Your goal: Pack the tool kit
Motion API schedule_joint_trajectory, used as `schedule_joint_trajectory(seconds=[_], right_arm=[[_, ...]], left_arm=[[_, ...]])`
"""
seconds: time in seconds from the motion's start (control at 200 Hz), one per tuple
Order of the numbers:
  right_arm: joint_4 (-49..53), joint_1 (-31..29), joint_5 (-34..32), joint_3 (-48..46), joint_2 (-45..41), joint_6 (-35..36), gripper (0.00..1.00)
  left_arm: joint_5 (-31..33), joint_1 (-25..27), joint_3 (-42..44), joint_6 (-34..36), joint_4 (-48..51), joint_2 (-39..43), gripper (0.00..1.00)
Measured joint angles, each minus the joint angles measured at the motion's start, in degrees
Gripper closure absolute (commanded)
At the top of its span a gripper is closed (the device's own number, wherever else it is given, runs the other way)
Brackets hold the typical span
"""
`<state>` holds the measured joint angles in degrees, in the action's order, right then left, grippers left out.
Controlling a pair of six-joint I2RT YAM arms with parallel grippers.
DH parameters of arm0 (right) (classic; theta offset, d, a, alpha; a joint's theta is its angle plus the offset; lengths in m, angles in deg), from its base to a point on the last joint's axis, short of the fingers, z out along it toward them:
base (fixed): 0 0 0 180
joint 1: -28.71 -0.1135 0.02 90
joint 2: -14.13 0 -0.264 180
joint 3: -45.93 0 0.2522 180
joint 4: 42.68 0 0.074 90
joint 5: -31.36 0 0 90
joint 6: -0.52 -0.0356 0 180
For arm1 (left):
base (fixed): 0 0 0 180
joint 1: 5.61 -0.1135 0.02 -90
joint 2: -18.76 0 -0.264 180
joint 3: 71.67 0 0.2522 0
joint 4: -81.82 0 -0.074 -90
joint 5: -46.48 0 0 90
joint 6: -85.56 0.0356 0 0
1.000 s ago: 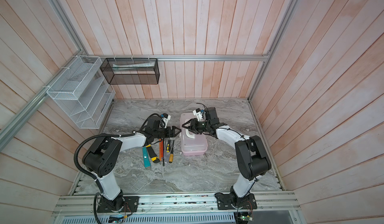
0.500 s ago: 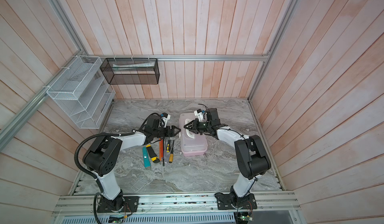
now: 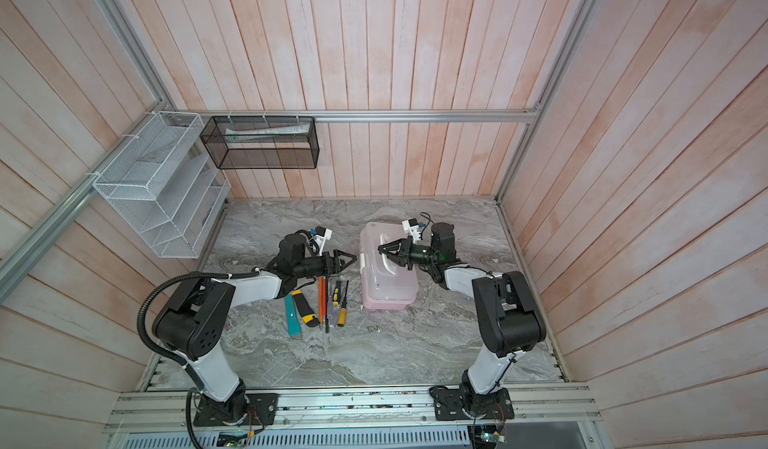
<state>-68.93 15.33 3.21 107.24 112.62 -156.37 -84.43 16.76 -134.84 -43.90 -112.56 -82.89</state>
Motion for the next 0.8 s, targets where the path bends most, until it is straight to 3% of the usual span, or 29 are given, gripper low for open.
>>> schedule_joint_trajectory(seconds=[0.395,0.8], right_arm=[[-33.7,2.7,4.7,-6.2,7.1,-22.2,1.00],[-36.2,2.7,4.7,-6.7,7.6,-23.7,1.00]], left_arm=[[-8.9,-0.6,2.3,-11.1,-15.5,-2.4,0.13],[-11.5,-0.3,2.4,-16.3,-22.9,-8.0,0.14]])
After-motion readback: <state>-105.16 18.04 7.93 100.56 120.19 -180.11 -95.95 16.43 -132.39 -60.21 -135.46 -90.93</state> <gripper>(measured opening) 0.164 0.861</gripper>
